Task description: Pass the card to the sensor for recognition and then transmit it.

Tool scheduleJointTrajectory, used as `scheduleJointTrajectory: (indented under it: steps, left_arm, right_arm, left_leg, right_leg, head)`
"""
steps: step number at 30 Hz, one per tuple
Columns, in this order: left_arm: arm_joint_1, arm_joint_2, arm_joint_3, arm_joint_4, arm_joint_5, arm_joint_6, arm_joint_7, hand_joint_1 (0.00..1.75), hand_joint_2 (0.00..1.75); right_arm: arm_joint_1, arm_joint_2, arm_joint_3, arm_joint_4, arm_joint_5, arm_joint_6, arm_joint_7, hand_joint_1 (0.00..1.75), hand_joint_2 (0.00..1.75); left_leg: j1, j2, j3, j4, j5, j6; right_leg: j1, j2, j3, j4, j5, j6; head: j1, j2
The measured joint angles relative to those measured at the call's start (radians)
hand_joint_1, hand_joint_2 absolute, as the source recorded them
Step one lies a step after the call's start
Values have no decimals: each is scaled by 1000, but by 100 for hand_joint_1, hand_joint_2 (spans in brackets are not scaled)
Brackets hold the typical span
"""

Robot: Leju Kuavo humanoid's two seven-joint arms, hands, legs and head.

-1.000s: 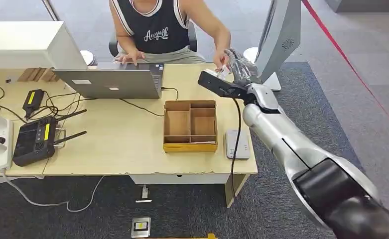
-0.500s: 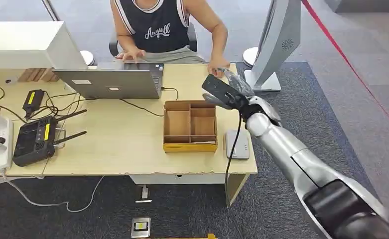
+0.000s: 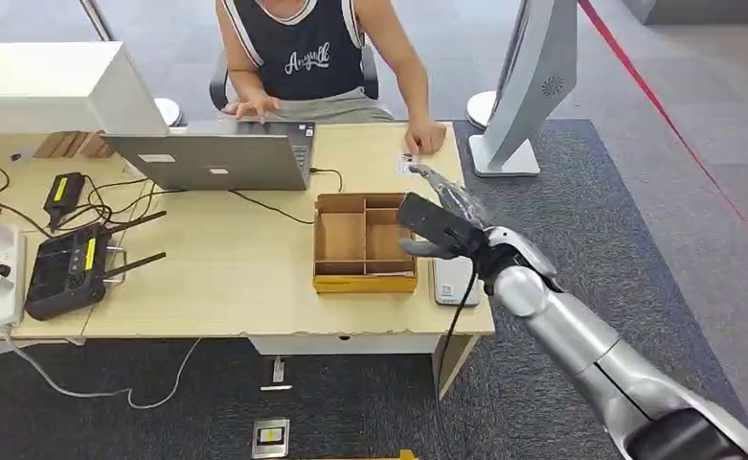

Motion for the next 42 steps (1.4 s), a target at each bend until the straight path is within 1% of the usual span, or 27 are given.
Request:
scheduleJointTrajectory:
  steps: [5, 9, 12, 15, 18, 21, 24, 28, 40, 42]
  left_arm:
    - [1, 0, 8, 0, -8, -1, 0, 0, 0]
    - [1, 0, 9, -1, -13, -3, 0, 0, 0]
    - [1, 0, 9, -1, -20, -9, 2, 0, 0]
    - [0, 0, 9, -3, -27, -11, 6, 0, 0]
    - [-1, -2, 10, -3, -38, -13, 6, 0, 0]
    - [-6, -6, 10, -6, -63, -27, 6, 0, 0]
    - [-13, -8, 10, -7, -73, -37, 6, 0, 0]
    - [-18, -8, 10, -8, -74, -40, 6, 0, 0]
    - [-18, -8, 10, -8, -74, -40, 6, 0, 0]
    - [-18, -8, 10, -8, -78, -40, 6, 0, 0]
  right_arm:
    - [67, -18, 3, -69, 71, 10, 4, 0, 175]
    - [93, -24, 8, -102, 99, 13, 6, 0, 175]
    - [103, -24, 11, -116, 150, 20, 10, 0, 175]
    - [114, -17, 21, -123, 227, 24, 13, 0, 175]
    - [132, 1, 33, -121, 347, 34, 17, 0, 175]
    - [160, 24, 46, -113, 415, 37, 43, 0, 175]
    - [183, 39, 60, -112, 432, 33, 61, 0, 175]
    - [196, 50, 72, -112, 435, 34, 63, 0, 175]
    - [203, 61, 90, -104, 435, 33, 63, 0, 175]
    - [203, 63, 91, -103, 448, 25, 74, 0, 175]
  left_leg:
    - [0, 0, -1, 0, 0, 0]
    - [0, 0, -1, 0, 0, 0]
    - [0, 0, -1, 0, 0, 0]
    - [0, 0, -1, 0, 0, 0]
    - [0, 0, -1, 0, 0, 0]
    - [0, 0, -1, 0, 0, 0]
    - [0, 0, -1, -1, 0, 0]
    - [0, 0, -1, -1, 0, 0]
    - [0, 0, -1, -1, 0, 0]
    - [0, 0, -1, -1, 0, 0]
  right_leg:
    - [0, 0, 0, 0, 0, 0]
    - [0, 0, 0, 0, 0, 0]
    - [0, 0, 0, 0, 0, 0]
    - [0, 0, 0, 0, 0, 0]
    - [0, 0, 0, 0, 0, 0]
    - [0, 0, 0, 0, 0, 0]
    - [0, 0, 0, 0, 0, 0]
    - [0, 0, 0, 0, 0, 0]
    - [0, 0, 0, 0, 0, 0]
    - [0, 0, 0, 0, 0, 0]
  head:
    - [0, 0]
    - [0, 0]
    - [0, 0]
    - [0, 0]
    - [0, 0]
    - [0, 0]
    - [0, 0]
    - [0, 0]
    - [0, 0]
    - [0, 0]
